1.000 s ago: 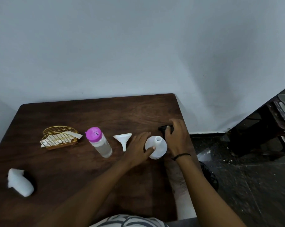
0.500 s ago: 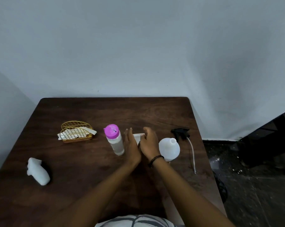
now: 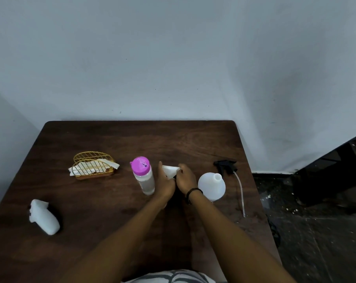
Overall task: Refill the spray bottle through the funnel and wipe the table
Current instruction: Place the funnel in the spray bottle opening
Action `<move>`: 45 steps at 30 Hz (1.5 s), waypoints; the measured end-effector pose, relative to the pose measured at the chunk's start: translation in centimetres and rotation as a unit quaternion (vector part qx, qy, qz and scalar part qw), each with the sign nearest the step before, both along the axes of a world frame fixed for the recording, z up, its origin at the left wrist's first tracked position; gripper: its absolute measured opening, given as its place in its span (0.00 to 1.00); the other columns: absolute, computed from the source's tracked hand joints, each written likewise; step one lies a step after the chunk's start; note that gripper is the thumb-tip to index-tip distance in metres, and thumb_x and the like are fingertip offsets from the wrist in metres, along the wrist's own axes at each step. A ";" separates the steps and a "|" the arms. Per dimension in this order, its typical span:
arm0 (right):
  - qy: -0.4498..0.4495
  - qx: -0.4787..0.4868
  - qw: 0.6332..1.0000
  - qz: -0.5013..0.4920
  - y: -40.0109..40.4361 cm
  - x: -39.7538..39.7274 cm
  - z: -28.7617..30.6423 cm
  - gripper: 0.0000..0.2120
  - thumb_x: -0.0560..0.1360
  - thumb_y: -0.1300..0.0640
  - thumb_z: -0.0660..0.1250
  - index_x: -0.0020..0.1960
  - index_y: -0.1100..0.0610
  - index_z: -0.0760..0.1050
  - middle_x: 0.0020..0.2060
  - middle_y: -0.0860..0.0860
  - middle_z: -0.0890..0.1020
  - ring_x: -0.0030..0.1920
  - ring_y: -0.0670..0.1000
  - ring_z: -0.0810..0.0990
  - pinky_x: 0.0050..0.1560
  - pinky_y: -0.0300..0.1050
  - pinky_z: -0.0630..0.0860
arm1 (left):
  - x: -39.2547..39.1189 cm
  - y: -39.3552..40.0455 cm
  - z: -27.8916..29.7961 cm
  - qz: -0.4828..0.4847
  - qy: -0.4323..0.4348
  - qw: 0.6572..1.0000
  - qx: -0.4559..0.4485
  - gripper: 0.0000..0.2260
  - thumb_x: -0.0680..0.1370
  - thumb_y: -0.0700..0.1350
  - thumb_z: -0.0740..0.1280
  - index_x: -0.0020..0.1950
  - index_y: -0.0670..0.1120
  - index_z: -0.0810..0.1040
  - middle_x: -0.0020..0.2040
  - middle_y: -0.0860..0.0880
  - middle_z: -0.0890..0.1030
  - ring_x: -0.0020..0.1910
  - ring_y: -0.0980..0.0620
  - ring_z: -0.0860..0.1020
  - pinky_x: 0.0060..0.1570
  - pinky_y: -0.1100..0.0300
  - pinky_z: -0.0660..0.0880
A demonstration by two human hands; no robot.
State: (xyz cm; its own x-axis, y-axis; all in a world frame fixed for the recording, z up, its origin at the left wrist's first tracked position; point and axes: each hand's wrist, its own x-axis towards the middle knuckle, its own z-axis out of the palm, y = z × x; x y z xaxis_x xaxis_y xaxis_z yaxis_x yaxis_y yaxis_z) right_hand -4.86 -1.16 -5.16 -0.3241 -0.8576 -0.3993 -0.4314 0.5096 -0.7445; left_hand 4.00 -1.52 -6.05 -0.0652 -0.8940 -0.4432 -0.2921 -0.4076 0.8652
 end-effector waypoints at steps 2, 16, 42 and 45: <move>-0.023 -0.024 0.999 -0.016 -0.3 0.1 0.9 0.17 0.83 0.56 0.52 0.69 0.59 0.70 0.65 0.55 0.77 0.61 0.53 0.76 0.58 0.45 0.71 | -0.4 -0.5 0.7 0.048 0.015 0.999 -0.014 0.34 0.79 0.39 0.65 0.80 0.54 0.52 0.75 0.47 0.69 0.71 0.47 0.71 0.71 0.47 0.71; -0.161 -0.217 0.951 -0.153 -0.8 -5.6 12.4 0.18 0.82 0.52 0.58 0.70 0.56 0.70 0.56 0.52 0.81 0.53 0.52 0.83 0.51 0.49 0.82 | -5.0 -3.5 9.7 0.177 0.251 0.943 -0.126 0.04 0.83 0.51 0.60 0.50 0.52 0.70 0.51 0.43 0.80 0.48 0.48 0.79 0.47 0.50 0.78; -0.201 -0.290 0.906 -0.233 10.1 -10.0 8.4 0.15 0.81 0.64 0.57 0.56 0.52 0.80 0.55 0.53 0.83 0.57 0.58 0.82 0.53 0.60 0.82 | -7.6 3.4 7.9 -0.013 0.163 0.972 -0.168 0.05 0.81 0.46 0.65 0.44 0.50 0.75 0.41 0.53 0.79 0.40 0.62 0.77 0.42 0.64 0.76; -0.186 -0.290 0.910 -0.231 10.0 -9.8 8.2 0.15 0.81 0.63 0.57 0.58 0.52 0.80 0.56 0.54 0.83 0.58 0.57 0.81 0.55 0.62 0.81 | -7.5 3.5 7.7 -0.014 0.152 0.973 -0.175 0.06 0.81 0.46 0.65 0.44 0.52 0.74 0.41 0.55 0.79 0.39 0.66 0.77 0.39 0.69 0.75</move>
